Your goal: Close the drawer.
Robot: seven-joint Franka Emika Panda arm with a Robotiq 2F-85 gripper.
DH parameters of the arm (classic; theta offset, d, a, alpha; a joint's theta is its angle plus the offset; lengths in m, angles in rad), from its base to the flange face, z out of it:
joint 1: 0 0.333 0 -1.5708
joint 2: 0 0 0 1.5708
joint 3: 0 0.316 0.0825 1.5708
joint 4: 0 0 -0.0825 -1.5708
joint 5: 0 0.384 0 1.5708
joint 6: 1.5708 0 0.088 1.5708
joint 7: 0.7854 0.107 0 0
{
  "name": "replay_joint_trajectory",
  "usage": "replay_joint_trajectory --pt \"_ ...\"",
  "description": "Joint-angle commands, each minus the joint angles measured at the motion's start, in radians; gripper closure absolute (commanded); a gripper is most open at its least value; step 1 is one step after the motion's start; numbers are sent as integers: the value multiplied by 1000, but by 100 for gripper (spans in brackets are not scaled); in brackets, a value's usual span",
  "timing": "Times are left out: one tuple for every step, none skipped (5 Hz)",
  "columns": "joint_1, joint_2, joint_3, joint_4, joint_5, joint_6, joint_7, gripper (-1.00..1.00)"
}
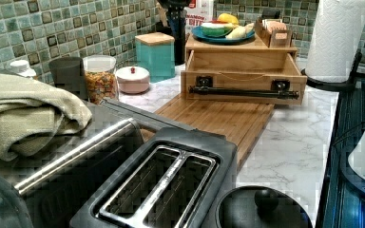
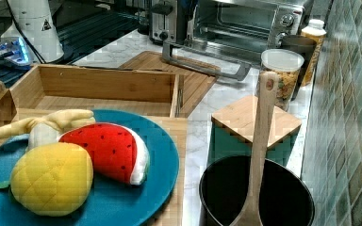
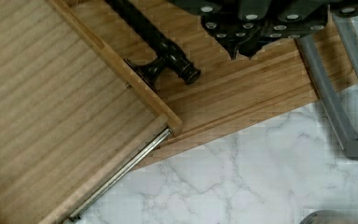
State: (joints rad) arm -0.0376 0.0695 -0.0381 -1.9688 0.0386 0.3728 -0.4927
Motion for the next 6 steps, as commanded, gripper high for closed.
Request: replay_joint_trajectory --pt "29 -36 27 -159 27 114 -150 100" --pt "3 -49 66 -218 1 169 -203 100" --pt "31 -75 42 -278 12 201 -271 100" --pt "34 -92 54 -325 -10 221 -307 100" --pt "23 -86 54 -362 -4 255 -391 100" --pt "14 -100 43 -400 -17 270 -461 100"
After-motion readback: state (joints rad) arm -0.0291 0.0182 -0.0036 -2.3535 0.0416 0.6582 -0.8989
